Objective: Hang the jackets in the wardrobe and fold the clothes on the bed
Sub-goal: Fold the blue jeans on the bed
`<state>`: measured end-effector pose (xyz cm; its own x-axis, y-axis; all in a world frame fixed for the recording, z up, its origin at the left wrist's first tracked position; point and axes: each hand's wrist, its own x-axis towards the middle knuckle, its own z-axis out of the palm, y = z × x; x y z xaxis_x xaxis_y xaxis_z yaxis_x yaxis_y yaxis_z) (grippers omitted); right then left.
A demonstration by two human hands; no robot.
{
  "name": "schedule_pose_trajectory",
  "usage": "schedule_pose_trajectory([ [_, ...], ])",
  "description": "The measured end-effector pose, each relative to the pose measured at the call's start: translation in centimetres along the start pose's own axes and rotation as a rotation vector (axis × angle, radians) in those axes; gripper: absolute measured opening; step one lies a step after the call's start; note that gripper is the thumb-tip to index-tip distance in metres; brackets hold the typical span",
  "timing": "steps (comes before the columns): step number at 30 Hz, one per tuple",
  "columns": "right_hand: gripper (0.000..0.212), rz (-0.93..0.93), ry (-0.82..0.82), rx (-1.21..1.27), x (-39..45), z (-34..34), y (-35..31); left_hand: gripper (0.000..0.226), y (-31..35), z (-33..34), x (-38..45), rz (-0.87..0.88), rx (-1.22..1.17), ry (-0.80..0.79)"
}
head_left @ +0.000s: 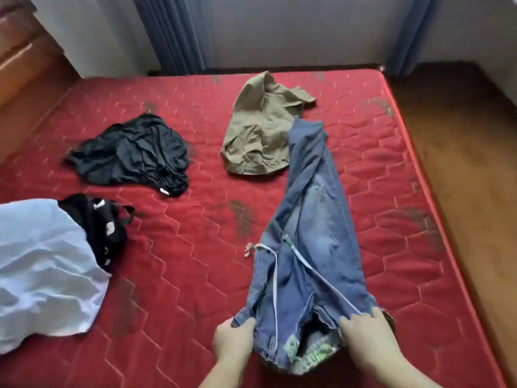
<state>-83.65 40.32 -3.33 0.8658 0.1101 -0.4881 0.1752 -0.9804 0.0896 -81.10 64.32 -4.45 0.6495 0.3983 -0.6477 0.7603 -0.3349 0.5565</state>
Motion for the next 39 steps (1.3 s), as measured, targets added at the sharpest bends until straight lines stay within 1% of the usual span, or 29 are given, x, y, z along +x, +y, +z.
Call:
schedule_pose_trajectory([
  [1, 0.017, -0.015, -0.012, 0.007, -0.6, 2.1, -0.6, 0.004, -2.4, 0.4, 0.2, 0.041, 0.094, -0.001],
  [3, 0.036, -0.032, 0.007, 0.066, -2.2, 6.2, -1.4, 0.017, -6.6, 1.3, 0.5, 0.130, 0.313, -0.032],
  [4, 0.041, -0.017, 0.053, 0.085, -2.8, 8.0, -1.6, 0.021, -8.2, 1.8, 0.6, 0.161, 0.389, -0.064],
  [6, 0.043, -0.008, 0.124, 0.054, -3.4, 10.6, -2.1, 0.021, -10.7, 2.9, 1.1, 0.195, 0.493, -0.109],
  [7, 0.043, -0.001, 0.122, 0.042, -3.5, 11.7, -2.2, 0.020, -11.8, 3.3, 1.6, 0.191, 0.520, -0.116],
  [10, 0.039, 0.009, 0.052, -0.013, -3.8, 14.7, -2.6, 0.015, -13.7, 3.3, 3.5, 0.123, 0.572, -0.139],
  [12, 0.026, -0.001, -0.030, -0.048, -3.8, 16.0, -2.5, 0.016, -14.0, 2.9, 4.8, 0.112, 0.608, -0.158],
  [14, 0.031, -0.002, -0.138, -0.014, -3.3, 16.9, -2.2, 0.031, -13.4, 2.9, 5.6, 0.196, 0.623, -0.153],
  [16, 0.045, 0.007, -0.240, 0.099, -2.4, 16.2, -2.0, 0.044, -11.9, 3.5, 6.3, 0.339, 0.587, -0.131],
  [17, 0.054, 0.015, -0.265, 0.146, -1.8, 15.5, -2.0, 0.047, -11.0, 3.9, 6.5, 0.411, 0.550, -0.122],
  [18, 0.059, 0.023, -0.261, 0.166, -1.1, 14.8, -2.0, 0.050, -9.9, 4.5, 6.9, 0.472, 0.517, -0.111],
  [20, 0.056, 0.058, -0.137, 0.198, 1.3, 13.0, -2.3, 0.058, -7.3, 5.7, 8.4, 0.543, 0.519, -0.093],
  [22, 0.043, 0.097, 0.035, 0.351, 4.3, 11.3, -2.5, 0.064, -5.1, 7.0, 10.2, 0.570, 0.646, -0.104],
  [23, 0.037, 0.128, 0.068, 0.464, 6.0, 10.4, -2.6, 0.059, -4.3, 7.5, 11.2, 0.562, 0.696, -0.124],
  [24, 0.035, 0.164, 0.062, 0.569, 7.7, 9.4, -2.8, 0.049, -3.6, 7.7, 12.2, 0.538, 0.692, -0.149],
  [27, 0.031, 0.215, 0.090, 0.773, 12.9, 7.4, -3.7, 0.011, -3.3, 6.8, 15.4, 0.413, 0.483, -0.235],
  [28, 0.027, 0.230, 0.119, 0.842, 14.6, 6.7, -4.1, 0.007, -3.8, 6.1, 16.3, 0.380, 0.447, -0.246],
  [30, 0.027, 0.259, 0.181, 0.956, 17.7, 5.5, -5.0, 0.014, -5.0, 4.7, 17.7, 0.272, 0.395, -0.248],
  [32, 0.035, 0.258, 0.207, 0.927, 20.4, 4.9, -5.7, 0.022, -5.9, 3.8, 18.8, 0.120, 0.333, -0.279],
  [33, 0.038, 0.240, 0.208, 0.874, 21.6, 4.7, -6.0, 0.025, -6.0, 3.5, 19.3, 0.068, 0.338, -0.297],
  [34, 0.039, 0.222, 0.200, 0.814, 22.6, 4.5, -6.2, 0.027, -5.8, 3.2, 19.8, 0.054, 0.365, -0.320],
  [35, 0.040, 0.210, 0.189, 0.739, 23.5, 4.3, -6.4, 0.026, -5.3, 2.9, 20.2, 0.090, 0.415, -0.325],
  [36, 0.041, 0.197, 0.180, 0.636, 24.2, 4.2, -6.5, 0.023, -4.6, 2.7, 20.6, 0.163, 0.451, -0.312],
  [37, 0.044, 0.176, 0.178, 0.515, 24.9, 4.1, -6.7, 0.017, -3.8, 2.5, 20.8, 0.240, 0.428, -0.295],
  [38, 0.046, 0.147, 0.182, 0.408, 25.5, 4.0, -6.9, 0.011, -2.6, 2.5, 20.8, 0.295, 0.348, -0.295],
  [39, 0.049, 0.110, 0.184, 0.334, 26.1, 4.2, -7.0, 0.019, -1.2, 2.7, 20.9, 0.321, 0.270, -0.300],
])
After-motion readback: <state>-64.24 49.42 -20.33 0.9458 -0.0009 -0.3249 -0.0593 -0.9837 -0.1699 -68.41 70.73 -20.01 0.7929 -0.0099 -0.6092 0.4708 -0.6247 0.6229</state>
